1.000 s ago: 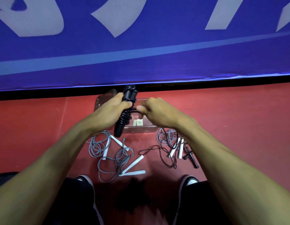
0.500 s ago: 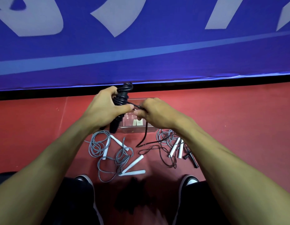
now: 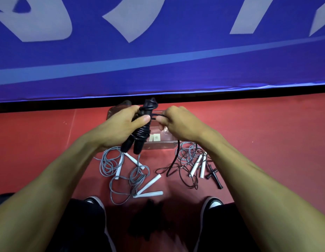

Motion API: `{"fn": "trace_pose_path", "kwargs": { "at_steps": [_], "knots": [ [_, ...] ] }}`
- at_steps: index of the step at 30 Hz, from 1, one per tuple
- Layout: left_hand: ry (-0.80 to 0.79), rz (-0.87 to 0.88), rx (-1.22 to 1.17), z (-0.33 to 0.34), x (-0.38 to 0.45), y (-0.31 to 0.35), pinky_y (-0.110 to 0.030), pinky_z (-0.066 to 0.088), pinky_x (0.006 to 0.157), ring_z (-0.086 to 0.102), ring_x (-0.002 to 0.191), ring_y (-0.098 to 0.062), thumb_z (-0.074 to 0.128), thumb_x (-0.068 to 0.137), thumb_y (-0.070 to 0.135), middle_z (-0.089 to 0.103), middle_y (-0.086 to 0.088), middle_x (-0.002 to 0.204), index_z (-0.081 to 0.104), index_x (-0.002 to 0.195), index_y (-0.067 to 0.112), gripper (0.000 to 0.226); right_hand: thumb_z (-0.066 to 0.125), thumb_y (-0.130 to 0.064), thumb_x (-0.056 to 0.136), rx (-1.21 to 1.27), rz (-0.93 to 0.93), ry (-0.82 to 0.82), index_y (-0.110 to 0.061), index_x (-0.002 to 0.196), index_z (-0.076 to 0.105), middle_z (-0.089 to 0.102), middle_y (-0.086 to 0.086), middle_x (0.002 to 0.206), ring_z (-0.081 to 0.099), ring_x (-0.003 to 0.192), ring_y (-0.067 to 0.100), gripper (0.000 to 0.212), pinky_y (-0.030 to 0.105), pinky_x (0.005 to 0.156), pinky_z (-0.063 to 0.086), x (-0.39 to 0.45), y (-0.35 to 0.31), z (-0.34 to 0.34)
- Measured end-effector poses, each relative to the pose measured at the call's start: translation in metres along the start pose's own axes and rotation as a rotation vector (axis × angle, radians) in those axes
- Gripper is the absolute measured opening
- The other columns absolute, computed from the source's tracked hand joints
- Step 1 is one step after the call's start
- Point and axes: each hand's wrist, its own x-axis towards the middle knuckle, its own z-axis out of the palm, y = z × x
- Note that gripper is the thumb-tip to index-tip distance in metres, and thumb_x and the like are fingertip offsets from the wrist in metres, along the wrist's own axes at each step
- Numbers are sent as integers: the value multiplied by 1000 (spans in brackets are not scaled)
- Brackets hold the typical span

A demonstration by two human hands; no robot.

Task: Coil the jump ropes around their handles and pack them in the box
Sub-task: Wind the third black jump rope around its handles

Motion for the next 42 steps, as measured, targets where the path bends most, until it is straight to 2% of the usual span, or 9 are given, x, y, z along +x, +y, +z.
{"fn": "trace_pose_path", "kwargs": {
  "at_steps": [3,10,18,26,30,32,34,37,42],
  "knots": [
    [22,32,-106,0,-1,2,-55,49,100,64,91,-14,60,92,41,69,5,93,66,104,23,22,49,-33,105,-6,14,9,-19,76,67,52,-9,57,51,60,14,37,32,66,36,1,2,-1],
    [251,31,-251,4,3,2,-43,51,83,63,83,-12,67,79,53,70,-11,94,68,100,15,44,50,-10,100,64,-27,-120,-13,90,67,59,-10,63,51,55,-1,19,25,57,39,0,0,4],
    [308,24,-287,5,7,-2,-36,52,70,60,72,-11,73,88,36,62,-1,82,55,92,12,30,47,-21,106,316,-70,-124,-14,86,66,44,-15,44,41,39,0,29,12,44,28,-4,-10,-4],
    [268,-7,-217,6,3,0,-53,61,80,70,77,-21,79,79,26,69,-4,93,52,104,14,38,57,-23,100,311,-148,-155,-17,82,63,52,-9,56,45,53,8,20,32,59,42,-2,-11,5],
    [310,47,10,13,4,0,-27,57,68,66,73,-8,74,90,32,66,1,92,48,112,19,36,56,-16,99,282,-180,-141,-14,74,53,43,-10,56,36,49,5,26,22,52,32,-3,-15,9],
    [237,44,55,16,4,-1,-21,52,67,61,71,-1,65,95,38,63,7,92,48,116,22,32,56,-18,100,226,-184,-141,-19,72,50,44,-9,60,37,52,6,29,22,53,31,-4,-14,9],
    [130,-32,-142,17,5,-2,-32,55,80,61,81,-7,59,92,49,64,6,94,55,114,28,31,56,-24,102,165,-165,-154,-8,79,55,45,-2,65,38,57,12,27,27,55,32,-3,-10,10],
    [1,-84,-482,13,4,-4,-36,51,85,59,96,-14,56,94,30,64,1,102,63,114,30,22,57,-32,101,118,-93,-167,-1,79,53,44,5,66,37,59,19,39,32,54,31,-2,-6,8],
    [-15,47,-301,14,3,0,-26,53,79,63,90,-11,59,100,9,67,-3,101,65,121,15,23,58,-26,99,-19,27,-90,-11,79,55,55,5,72,54,72,28,24,36,63,41,2,0,8]
  ]
}}
